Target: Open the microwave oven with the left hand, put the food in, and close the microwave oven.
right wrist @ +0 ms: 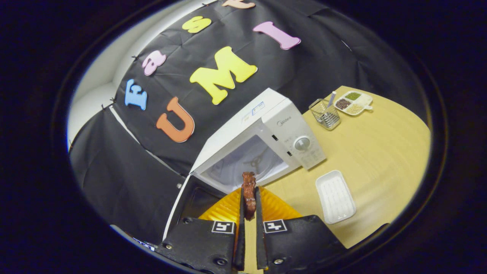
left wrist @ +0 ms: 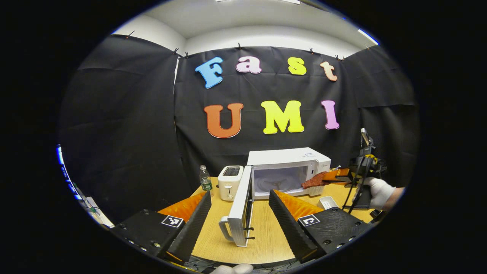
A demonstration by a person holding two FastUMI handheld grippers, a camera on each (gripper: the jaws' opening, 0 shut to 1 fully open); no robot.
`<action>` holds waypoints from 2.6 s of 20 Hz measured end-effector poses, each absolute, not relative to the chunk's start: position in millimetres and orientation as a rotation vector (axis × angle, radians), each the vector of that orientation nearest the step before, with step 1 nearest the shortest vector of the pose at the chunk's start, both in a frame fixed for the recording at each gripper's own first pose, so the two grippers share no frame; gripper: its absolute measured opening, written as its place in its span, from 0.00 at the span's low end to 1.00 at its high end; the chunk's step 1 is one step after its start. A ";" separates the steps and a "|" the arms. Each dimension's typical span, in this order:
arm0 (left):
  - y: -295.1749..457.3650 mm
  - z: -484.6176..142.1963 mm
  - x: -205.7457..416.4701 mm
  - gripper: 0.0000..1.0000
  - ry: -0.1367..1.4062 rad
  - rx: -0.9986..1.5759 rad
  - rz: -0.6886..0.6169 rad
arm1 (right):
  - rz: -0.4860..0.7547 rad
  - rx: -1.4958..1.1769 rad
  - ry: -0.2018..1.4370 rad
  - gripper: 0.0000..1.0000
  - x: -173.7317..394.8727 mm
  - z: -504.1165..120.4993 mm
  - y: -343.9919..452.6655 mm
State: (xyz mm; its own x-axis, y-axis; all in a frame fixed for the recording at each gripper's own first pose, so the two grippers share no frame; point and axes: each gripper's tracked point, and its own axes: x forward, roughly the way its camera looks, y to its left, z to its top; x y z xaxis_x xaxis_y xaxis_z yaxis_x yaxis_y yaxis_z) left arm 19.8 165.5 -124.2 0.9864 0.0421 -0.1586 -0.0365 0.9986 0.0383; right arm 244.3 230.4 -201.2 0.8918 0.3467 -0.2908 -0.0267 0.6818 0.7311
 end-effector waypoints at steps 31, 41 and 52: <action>237.8 -166.5 67.7 0.94 0.185 0.061 0.098 | -0.083 0.564 0.260 0.49 466.3 -315.3 333.5; 257.3 -160.0 65.4 0.94 0.157 0.077 0.127 | 0.037 0.312 0.196 0.90 374.2 -227.5 316.3; 264.3 -162.2 68.0 0.94 0.134 0.046 0.109 | 0.146 0.041 0.256 1.00 175.3 -99.0 228.7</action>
